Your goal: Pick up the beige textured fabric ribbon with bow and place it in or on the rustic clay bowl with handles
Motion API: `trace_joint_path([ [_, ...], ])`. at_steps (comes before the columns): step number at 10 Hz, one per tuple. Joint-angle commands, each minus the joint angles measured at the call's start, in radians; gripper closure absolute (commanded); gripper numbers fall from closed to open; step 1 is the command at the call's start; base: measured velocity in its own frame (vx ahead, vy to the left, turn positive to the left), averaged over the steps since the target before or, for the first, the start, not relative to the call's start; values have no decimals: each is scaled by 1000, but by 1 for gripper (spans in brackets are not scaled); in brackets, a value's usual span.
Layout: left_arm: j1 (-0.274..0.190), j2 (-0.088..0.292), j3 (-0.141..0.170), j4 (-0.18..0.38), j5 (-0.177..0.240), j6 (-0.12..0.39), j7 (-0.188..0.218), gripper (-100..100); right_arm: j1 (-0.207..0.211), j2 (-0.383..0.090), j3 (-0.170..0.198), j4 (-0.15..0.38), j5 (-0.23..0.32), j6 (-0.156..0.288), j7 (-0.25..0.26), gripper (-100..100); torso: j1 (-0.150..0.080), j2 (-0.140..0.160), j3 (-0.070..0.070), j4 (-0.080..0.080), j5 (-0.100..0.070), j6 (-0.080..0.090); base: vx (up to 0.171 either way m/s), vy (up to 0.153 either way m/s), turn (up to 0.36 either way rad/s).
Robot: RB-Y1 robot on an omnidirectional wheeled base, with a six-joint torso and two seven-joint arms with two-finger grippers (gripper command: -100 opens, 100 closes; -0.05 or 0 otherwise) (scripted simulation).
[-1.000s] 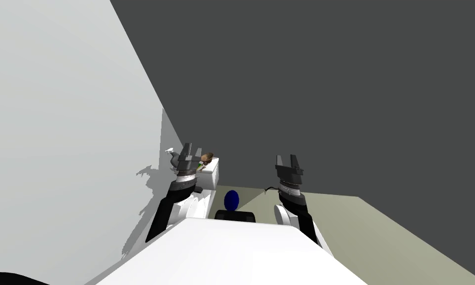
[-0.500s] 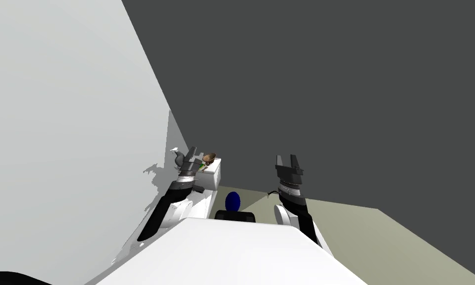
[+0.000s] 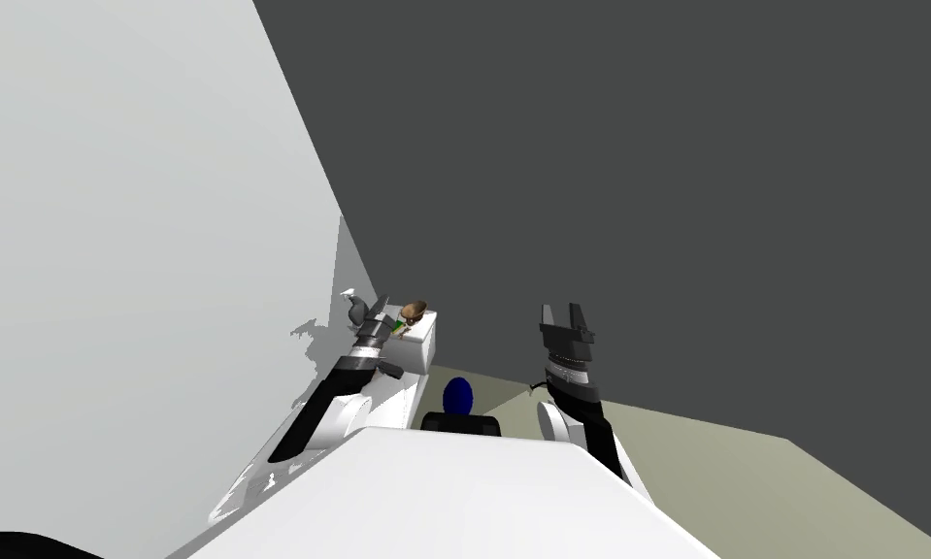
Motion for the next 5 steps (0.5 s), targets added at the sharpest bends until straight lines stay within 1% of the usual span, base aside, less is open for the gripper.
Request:
trace_joint_path([
  [1,0,8,8,4,8,33,11,-100,0,0,0,0,0,0,0,0,0,0,0,0,0,0,45,8,59],
  [2,5,21,21,18,23,69,32,-100,0,0,0,0,0,0,0,0,0,0,0,0,0,1,53,2,105],
  [3,5,21,21,18,23,76,32,-100,0,0,0,0,0,0,0,0,0,0,0,0,0,0,50,1,69],
  [4,11,32,34,31,38,115,54,-100,0,0,0,0,0,0,0,0,0,0,0,0,0,0,47,5,99],
  [5,11,32,34,31,38,121,54,-100,0,0,0,0,0,0,0,0,0,0,0,0,0,0,28,-5,66],
])
